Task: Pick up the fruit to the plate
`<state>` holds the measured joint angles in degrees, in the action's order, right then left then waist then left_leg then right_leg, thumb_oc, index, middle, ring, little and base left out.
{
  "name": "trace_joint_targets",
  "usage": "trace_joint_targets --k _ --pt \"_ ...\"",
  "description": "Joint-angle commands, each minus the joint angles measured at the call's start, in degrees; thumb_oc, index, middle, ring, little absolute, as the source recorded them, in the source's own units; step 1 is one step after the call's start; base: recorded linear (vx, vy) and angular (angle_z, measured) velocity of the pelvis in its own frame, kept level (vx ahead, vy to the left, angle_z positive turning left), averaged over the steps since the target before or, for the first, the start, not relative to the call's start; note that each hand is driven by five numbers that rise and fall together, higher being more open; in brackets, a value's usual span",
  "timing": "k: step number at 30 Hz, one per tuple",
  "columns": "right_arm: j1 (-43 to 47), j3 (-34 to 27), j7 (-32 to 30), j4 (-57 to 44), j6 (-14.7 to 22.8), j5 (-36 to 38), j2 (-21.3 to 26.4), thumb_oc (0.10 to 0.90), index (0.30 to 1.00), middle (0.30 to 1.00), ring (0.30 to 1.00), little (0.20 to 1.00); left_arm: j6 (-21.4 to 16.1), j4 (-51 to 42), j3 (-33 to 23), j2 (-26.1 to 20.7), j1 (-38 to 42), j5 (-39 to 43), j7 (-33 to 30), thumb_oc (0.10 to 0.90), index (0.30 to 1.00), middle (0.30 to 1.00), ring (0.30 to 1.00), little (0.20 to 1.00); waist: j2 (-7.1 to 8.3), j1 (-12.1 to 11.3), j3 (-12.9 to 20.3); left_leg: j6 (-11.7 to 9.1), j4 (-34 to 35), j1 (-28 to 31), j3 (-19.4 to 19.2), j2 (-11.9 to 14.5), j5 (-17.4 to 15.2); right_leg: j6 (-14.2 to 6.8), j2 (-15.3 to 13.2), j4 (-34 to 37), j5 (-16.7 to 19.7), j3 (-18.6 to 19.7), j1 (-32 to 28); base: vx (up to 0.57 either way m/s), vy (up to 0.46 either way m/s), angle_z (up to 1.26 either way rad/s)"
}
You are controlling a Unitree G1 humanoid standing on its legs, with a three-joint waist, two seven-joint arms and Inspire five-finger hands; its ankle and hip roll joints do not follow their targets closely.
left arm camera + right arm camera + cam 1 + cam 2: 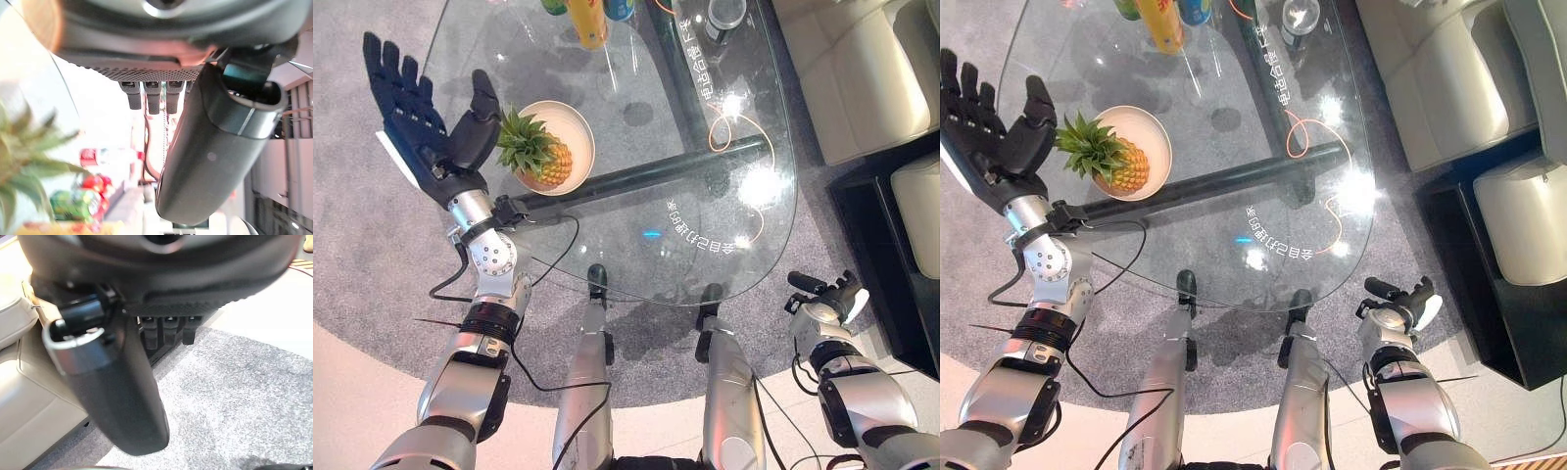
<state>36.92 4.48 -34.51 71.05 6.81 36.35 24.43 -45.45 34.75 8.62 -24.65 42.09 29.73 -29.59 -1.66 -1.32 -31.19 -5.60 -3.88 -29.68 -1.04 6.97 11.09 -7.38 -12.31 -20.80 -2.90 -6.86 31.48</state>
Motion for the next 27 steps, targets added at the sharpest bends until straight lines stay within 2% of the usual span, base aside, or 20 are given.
trace_joint_targets --k 1,2,5,6,7,9,12,16,19,23,27 --pt "-4.17 -2.82 1.24 0.27 1.94 -0.78 1.91 0.800 0.900 0.900 0.900 0.900 1.02 -4.05 -1.29 -2.57 2.93 3.85 6.58 0.800 0.900 0.900 0.900 0.900 0.30 -0.11 1.39 0.84 -3.86 4.62 -1.75 -1.72 -8.94 -0.43 -0.53 5.98 2.78 -1.73 -5.40 0.02 -0.058 0.08" --pt "-6.90 -3.44 3.38 -0.41 1.98 -1.89 1.37 0.800 0.900 0.900 0.900 0.900 5.29 -3.79 -2.74 -3.07 -0.10 9.43 12.04 0.800 0.900 0.900 0.900 0.900 0.46 -0.26 1.40 0.71 -2.04 8.34 -1.75 -1.54 -8.28 -0.67 -0.66 7.46 3.09 -1.81 -9.49 0.06 -0.041 0.05" --pt "-12.68 -4.81 7.96 -0.77 1.86 -3.62 1.41 0.800 0.900 0.900 0.900 0.900 14.21 -1.51 -4.37 -3.45 -6.08 16.77 18.70 0.800 0.900 0.900 0.900 0.900 0.52 -0.04 4.10 0.38 1.49 13.60 -1.93 -1.13 -7.25 -0.86 -0.61 10.56 3.40 -1.72 -15.39 0.12 -0.034 0.05" --pt "-15.61 -5.39 9.34 -1.07 1.76 -4.54 1.30 0.800 0.900 0.900 0.900 0.900 17.84 -0.46 -4.99 -3.44 -8.64 17.65 19.35 0.800 0.900 0.900 0.900 0.900 0.57 0.10 5.97 0.27 2.88 15.63 -1.98 -1.03 -6.88 -0.77 -0.51 12.05 3.55 -1.66 -17.81 0.12 -0.024 0.10" --pt "-16.26 -5.51 9.61 -1.14 1.66 -4.72 1.27 0.800 0.900 0.900 0.900 0.900 18.68 -0.13 -5.09 -3.54 -9.20 17.82 19.59 0.800 0.900 0.900 0.900 0.900 0.56 0.15 6.46 0.23 3.23 16.07 -2.02 -1.00 -6.78 -0.76 -0.49 12.51 3.68 -1.68 -18.37 0.17 -0.010 0.09" --pt "-21.60 -7.13 11.97 -1.26 0.71 -6.41 1.46 0.800 0.900 0.900 0.900 0.900 25.81 3.28 -6.20 -4.76 -13.99 19.71 23.12 0.800 0.900 0.900 0.900 0.900 0.50 0.64 10.35 0.13 5.36 20.01 -2.34 -0.91 -6.41 -0.76 -0.44 15.41 4.18 -1.76 -22.99 0.20 0.024 0.05" --pt "-26.13 -8.28 13.91 -0.21 -0.92 -9.37 0.44 0.800 0.900 0.900 0.900 0.900 32.18 7.87 -7.87 -4.41 -20.28 18.94 26.64 0.800 0.900 0.900 0.900 0.900 0.37 0.90 14.84 0.02 6.83 24.30 -2.95 -0.45 -6.45 -0.92 -0.43 17.19 4.42 -2.20 -27.24 0.24 0.041 0.08" --pt "-30.11 -8.00 16.82 2.23 -4.35 -12.84 -1.29 0.800 0.900 0.900 0.900 0.900 36.56 18.58 -9.83 -3.65 -26.10 10.55 29.03 0.800 0.900 0.900 0.900 0.900 0.10 1.21 20.53 -0.11 8.43 28.93 -3.54 0.08 -6.84 -0.90 -0.06 18.15 3.72 -2.59 -31.74 0.25 0.025 -0.08" --pt "-31.46 -7.40 19.04 4.31 -6.50 -15.77 -1.78 0.800 0.900 0.900 0.900 0.900 37.75 25.67 -10.88 -2.72 -28.52 4.69 30.41 0.800 0.900 0.900 0.900 0.900 -0.17 1.52 23.14 -0.28 8.88 31.11 -3.82 0.51 -7.40 -0.61 0.30 18.52 2.87 -2.69 -33.91 0.20 0.033 -0.09" --pt "-32.33 -5.78 22.66 6.57 -9.27 -19.78 -2.54 0.800 0.900 0.900 0.900 0.900 37.64 34.32 -9.55 -0.93 -30.82 -5.12 32.99 0.800 0.900 0.900 0.900 0.900 -0.18 1.92 25.21 -0.48 8.88 33.17 -4.17 0.98 -8.18 -0.60 0.44 19.20 2.26 -2.97 -36.19 0.12 0.015 -0.02" --pt "-32.64 -3.84 26.38 8.07 -11.21 -23.59 -3.10 0.800 0.900 0.900 0.900 0.900 39.68 39.24 -7.14 0.78 -33.36 -12.28 35.80 0.800 0.900 0.900 0.900 0.900 -0.25 2.31 26.05 -0.52 8.88 34.67 -4.83 1.56 -8.60 -0.67 0.43 19.42 2.00 -3.16 -37.29 0.06 0.026 -0.01"
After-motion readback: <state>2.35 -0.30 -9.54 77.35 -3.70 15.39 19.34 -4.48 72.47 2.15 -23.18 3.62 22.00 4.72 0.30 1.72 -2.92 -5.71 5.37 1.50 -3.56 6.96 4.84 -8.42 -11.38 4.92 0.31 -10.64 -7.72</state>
